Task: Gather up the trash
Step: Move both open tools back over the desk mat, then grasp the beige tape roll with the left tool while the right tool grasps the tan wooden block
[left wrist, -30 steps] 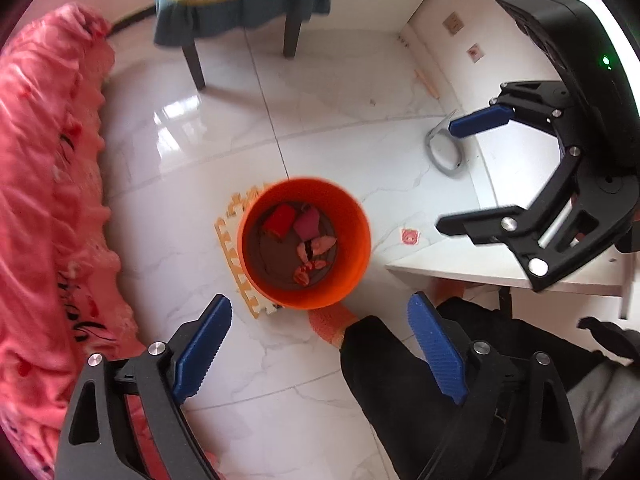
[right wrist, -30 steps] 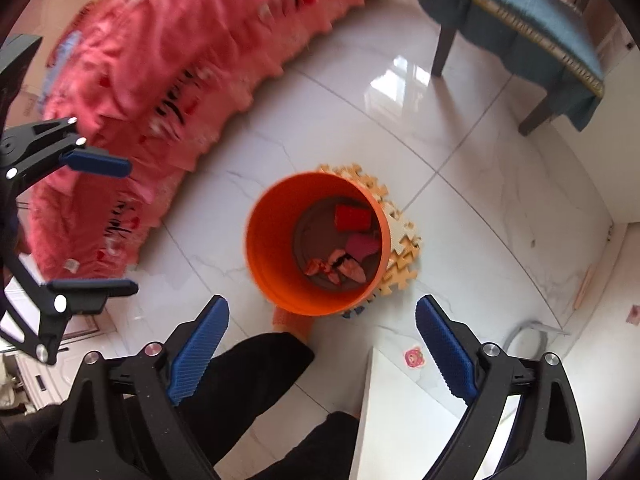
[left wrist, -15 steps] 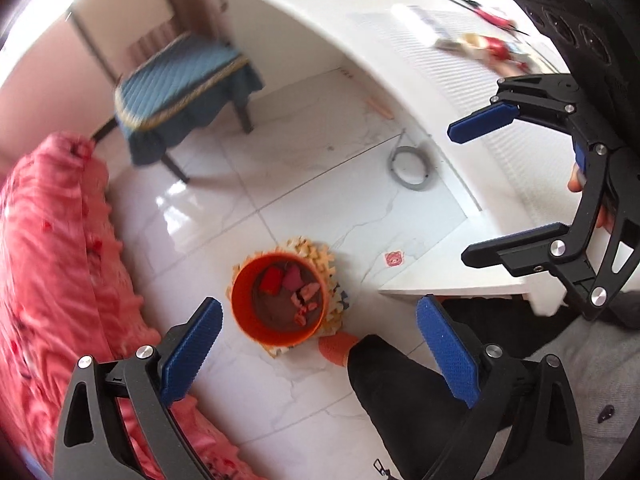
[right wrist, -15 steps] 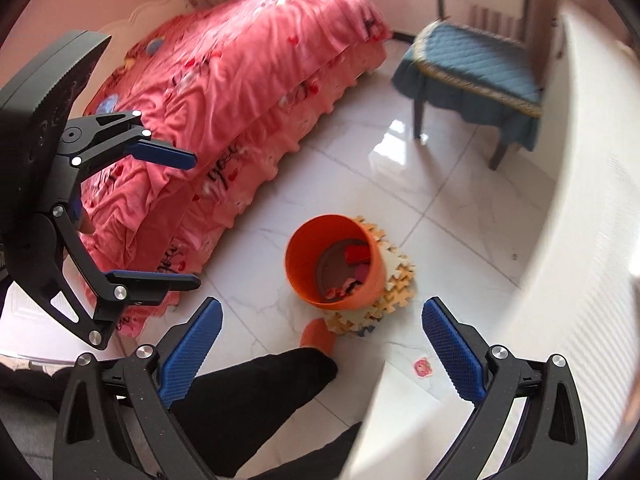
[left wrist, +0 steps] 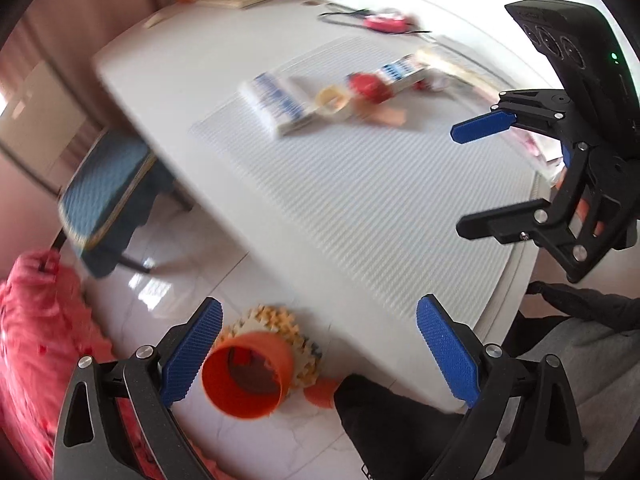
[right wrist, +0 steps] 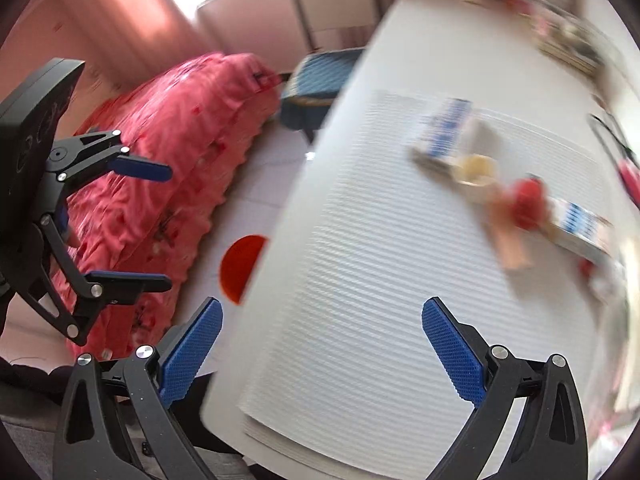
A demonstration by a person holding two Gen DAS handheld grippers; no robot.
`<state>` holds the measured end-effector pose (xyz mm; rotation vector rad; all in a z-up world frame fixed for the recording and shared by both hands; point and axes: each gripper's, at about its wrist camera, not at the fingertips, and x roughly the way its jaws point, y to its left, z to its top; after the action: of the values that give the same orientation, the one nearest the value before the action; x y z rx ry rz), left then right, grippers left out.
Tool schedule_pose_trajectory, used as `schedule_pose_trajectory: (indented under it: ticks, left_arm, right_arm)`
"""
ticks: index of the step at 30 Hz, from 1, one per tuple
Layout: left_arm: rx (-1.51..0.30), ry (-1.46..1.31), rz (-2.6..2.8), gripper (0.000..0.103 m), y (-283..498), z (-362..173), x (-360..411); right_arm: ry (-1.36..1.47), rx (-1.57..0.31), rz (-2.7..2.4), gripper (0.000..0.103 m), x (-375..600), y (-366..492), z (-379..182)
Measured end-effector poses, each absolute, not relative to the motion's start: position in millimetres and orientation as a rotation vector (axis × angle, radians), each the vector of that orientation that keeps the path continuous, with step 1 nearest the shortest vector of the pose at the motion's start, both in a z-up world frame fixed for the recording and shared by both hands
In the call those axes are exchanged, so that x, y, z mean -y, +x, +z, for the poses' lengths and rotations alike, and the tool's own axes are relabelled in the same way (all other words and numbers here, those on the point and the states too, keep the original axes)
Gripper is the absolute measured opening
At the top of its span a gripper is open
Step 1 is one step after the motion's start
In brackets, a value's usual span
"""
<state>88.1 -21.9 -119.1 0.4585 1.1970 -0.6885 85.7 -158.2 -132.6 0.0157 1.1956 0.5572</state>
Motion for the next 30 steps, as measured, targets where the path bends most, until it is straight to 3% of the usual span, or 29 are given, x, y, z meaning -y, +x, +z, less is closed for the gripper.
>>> schedule_pose_trajectory:
  ticks: [14, 18, 23, 27, 30]
  left_arm:
    - [-1.075, 0.545, -0.898, 0.096, 138.5, -110.5, 111.1]
    - [-1.072, 0.62, -0.936, 0.08, 166.5, -122.7, 129.0]
    - [-1.101, 0.663, -0.987, 0.08, 196.3, -145.0, 142.8]
    - [-1.119, 0.697, -1.036, 0.07, 211.7, -158.6, 154.5]
    - [-1.122, 0.723, -1.069, 0.07, 220.1, -166.2, 165.2]
  right_arm:
    - [0.156, -1.158, 0.416, 0.098, 271.1, 131.2, -157.1]
    - [0.132, -1.167, 0.396, 0.089, 276.0, 147.2, -173.0]
    - [0.149, -1.183, 0.383, 0.084, 279.8, 159.3, -189.4]
    - [0.16, -1.199, 0.367, 0.076, 281.0, 166.0, -201.3]
    - [0.172, -1.211, 0.361, 0.075, 278.7, 174.4, -212.4]
